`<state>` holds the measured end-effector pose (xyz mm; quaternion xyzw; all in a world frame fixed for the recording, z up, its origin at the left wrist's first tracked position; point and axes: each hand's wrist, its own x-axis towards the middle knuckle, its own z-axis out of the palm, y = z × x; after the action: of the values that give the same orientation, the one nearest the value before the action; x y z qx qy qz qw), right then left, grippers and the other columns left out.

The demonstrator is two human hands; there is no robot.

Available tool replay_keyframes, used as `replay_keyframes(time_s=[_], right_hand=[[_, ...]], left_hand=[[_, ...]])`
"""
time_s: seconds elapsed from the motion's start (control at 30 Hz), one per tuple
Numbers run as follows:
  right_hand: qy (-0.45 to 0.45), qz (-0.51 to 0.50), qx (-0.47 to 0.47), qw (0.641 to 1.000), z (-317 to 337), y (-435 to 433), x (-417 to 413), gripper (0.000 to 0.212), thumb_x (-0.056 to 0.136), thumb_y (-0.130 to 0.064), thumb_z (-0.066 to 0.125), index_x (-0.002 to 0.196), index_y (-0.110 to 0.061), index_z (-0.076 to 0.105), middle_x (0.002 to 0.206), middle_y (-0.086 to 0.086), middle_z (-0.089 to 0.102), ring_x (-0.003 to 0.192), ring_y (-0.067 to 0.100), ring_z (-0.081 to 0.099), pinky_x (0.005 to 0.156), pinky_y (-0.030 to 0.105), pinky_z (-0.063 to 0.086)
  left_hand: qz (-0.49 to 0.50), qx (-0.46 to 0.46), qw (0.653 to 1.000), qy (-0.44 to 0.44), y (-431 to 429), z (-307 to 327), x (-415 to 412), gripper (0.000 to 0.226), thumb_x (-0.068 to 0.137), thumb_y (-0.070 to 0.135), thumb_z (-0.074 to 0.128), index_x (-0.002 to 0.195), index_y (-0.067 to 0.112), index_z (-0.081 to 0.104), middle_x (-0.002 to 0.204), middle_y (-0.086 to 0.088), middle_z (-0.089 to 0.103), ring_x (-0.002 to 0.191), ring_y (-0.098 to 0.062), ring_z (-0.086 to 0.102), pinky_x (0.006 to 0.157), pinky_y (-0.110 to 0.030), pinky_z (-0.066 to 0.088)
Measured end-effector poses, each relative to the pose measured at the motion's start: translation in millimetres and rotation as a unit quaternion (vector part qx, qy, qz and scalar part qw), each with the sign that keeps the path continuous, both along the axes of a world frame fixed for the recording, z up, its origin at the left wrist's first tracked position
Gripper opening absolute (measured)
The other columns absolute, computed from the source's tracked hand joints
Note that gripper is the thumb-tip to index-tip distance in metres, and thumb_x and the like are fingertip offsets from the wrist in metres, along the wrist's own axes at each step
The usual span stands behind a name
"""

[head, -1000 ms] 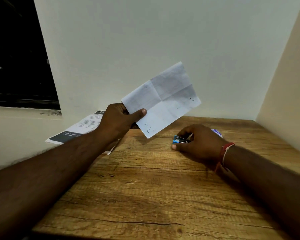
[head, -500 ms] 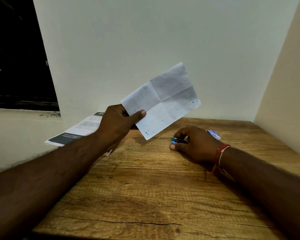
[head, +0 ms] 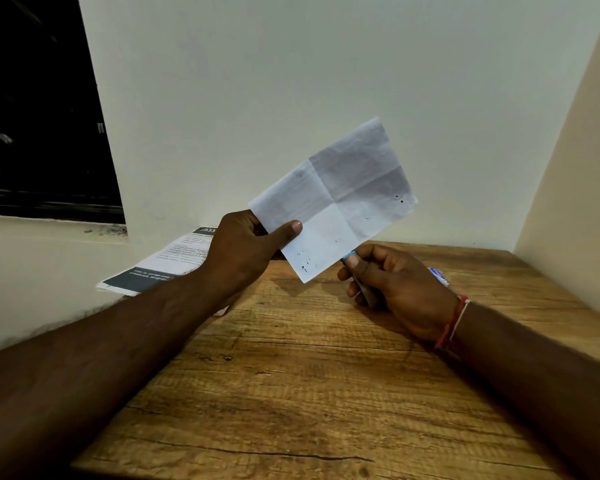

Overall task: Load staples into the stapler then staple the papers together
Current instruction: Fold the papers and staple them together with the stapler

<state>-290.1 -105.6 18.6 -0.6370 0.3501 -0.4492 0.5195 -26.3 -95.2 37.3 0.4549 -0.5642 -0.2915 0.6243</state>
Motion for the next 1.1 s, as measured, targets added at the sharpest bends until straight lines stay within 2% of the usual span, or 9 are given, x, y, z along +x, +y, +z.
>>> replay_keyframes(time_s=[0.1, 0.23, 0.47, 0.7, 0.93, 1.03, 1.1], right_hand=[[0.002, 0.006, 0.001, 1.0, 1.1, 2.0, -0.5, 0.034, 0.093, -0.038, 0.079, 0.11, -0.008, 0.075, 0.113, 0.016, 0.08, 0.083, 0.022, 0.069, 0.074, 0.037, 0.056], [-0.015, 0.013, 0.01, 1.0, 3.1, 5.7, 0.4, 0.037, 0.091, -0.036, 0.079, 0.112, -0.006, 0.075, 0.116, 0.015, 0.08, 0.083, 0.02, 0.07, 0.072, 0.035, 0.058], [-0.045, 0.044, 0.03, 0.998, 8.6, 8.8, -2.0, 0.036, 0.089, -0.035, 0.078, 0.111, -0.007, 0.075, 0.116, 0.013, 0.079, 0.086, 0.021, 0.069, 0.079, 0.038, 0.057], [-0.038, 0.055, 0.028, 0.997, 8.9, 10.3, -2.3, 0.039, 0.087, -0.038, 0.08, 0.109, -0.006, 0.074, 0.118, 0.013, 0.078, 0.088, 0.021, 0.069, 0.079, 0.039, 0.056], [-0.048, 0.048, 0.03, 0.997, 9.7, 12.2, -1.2, 0.032, 0.09, -0.031, 0.076, 0.109, -0.005, 0.075, 0.113, 0.01, 0.081, 0.085, 0.018, 0.071, 0.077, 0.037, 0.058], [-0.067, 0.038, 0.036, 0.996, 10.0, 11.1, -1.6, 0.041, 0.083, -0.034, 0.081, 0.109, -0.004, 0.075, 0.104, 0.007, 0.081, 0.086, 0.019, 0.071, 0.076, 0.034, 0.059], [-0.075, 0.038, 0.039, 0.996, 10.0, 9.8, -2.7, 0.059, 0.073, -0.041, 0.089, 0.113, -0.001, 0.074, 0.097, 0.005, 0.08, 0.087, 0.02, 0.071, 0.076, 0.032, 0.061]], left_hand=[[0.006, -0.001, 1.0, 0.0, 4.7, 2.6, -5.0, 0.04, 0.093, 0.024, 0.093, 0.128, 0.01, 0.08, 0.109, -0.004, 0.088, 0.099, -0.02, 0.087, 0.087, -0.046, 0.072], [0.009, -0.007, 1.0, -0.012, 9.9, 4.9, -7.0, 0.039, 0.094, 0.023, 0.091, 0.127, 0.008, 0.08, 0.107, -0.003, 0.088, 0.095, -0.016, 0.086, 0.08, -0.036, 0.072], [0.027, -0.016, 0.999, -0.042, 10.5, 6.1, -0.9, 0.045, 0.091, 0.036, 0.093, 0.128, 0.014, 0.081, 0.11, -0.002, 0.088, 0.101, -0.022, 0.086, 0.089, -0.052, 0.071], [0.041, -0.034, 0.997, -0.056, 14.3, 8.2, -2.9, 0.034, 0.094, 0.031, 0.092, 0.124, 0.017, 0.083, 0.104, 0.004, 0.088, 0.095, -0.013, 0.086, 0.084, -0.044, 0.072], [0.043, -0.027, 0.997, -0.066, 15.8, 7.7, -5.3, 0.035, 0.094, 0.032, 0.092, 0.124, 0.015, 0.083, 0.103, 0.001, 0.088, 0.095, -0.016, 0.086, 0.084, -0.044, 0.072], [0.035, -0.022, 0.997, -0.064, 16.4, 8.3, -6.5, 0.036, 0.094, 0.031, 0.092, 0.123, 0.012, 0.083, 0.103, -0.001, 0.088, 0.095, -0.016, 0.086, 0.081, -0.039, 0.071], [0.027, -0.022, 0.998, -0.06, 17.1, 8.3, -8.1, 0.033, 0.094, 0.028, 0.092, 0.121, 0.011, 0.083, 0.101, 0.0, 0.088, 0.093, -0.014, 0.086, 0.075, -0.03, 0.069]])
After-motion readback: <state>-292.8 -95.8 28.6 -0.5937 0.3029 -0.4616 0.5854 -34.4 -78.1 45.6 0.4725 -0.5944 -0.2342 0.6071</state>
